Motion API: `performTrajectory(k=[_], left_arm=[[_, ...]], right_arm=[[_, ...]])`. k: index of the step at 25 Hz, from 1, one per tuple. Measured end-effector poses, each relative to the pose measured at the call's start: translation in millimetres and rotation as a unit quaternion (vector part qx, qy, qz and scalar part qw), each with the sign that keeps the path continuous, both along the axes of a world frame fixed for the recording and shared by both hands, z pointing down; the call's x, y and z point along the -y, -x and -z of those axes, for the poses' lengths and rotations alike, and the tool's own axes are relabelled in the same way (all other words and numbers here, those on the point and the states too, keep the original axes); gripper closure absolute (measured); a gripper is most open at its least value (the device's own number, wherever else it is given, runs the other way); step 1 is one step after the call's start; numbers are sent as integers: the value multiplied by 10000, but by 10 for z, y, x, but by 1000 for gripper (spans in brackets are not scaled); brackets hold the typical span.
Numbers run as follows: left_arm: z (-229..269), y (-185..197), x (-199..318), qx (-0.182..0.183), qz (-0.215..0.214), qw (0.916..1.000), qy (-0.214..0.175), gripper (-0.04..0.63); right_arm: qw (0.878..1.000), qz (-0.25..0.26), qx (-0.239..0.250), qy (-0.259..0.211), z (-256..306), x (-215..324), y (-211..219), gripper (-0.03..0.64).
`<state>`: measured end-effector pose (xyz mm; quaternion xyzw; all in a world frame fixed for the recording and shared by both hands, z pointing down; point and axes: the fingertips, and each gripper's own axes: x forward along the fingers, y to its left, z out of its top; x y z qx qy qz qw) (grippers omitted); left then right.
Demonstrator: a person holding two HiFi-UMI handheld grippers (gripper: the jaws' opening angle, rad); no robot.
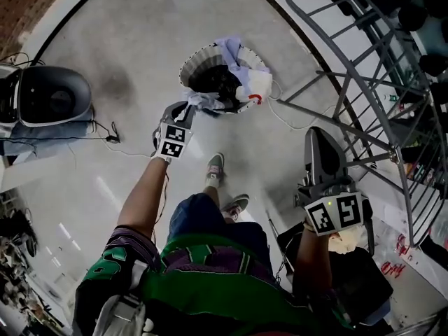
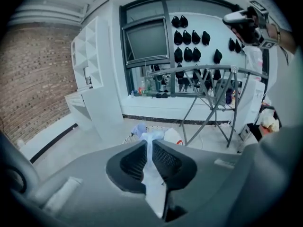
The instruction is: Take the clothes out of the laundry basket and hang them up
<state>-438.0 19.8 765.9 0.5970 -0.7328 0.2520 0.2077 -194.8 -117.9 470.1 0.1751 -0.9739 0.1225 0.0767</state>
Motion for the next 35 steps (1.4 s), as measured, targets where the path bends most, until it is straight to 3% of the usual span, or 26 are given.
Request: performTrajectory(k=[7,14,28,35], left_arm=[[940,-237,-23,206,84,9980,-592,553],[1975,-585,-65,478,-54,9908,-1263,554],[3749,-1587,-95,793,-240,9647,-2501,554],[4701,-2197,-127,934,-509,9402,-3236,554]], right_arm=[[9994,-238,224,-130,473,-126,-552,617],[9971,-445,505,-367,990,-289,-1077,617],[9858,-859,1121,-914,1822,-633,-2367,617],[9776,-1125,1410,-1088,2077,-778,-3026,617]])
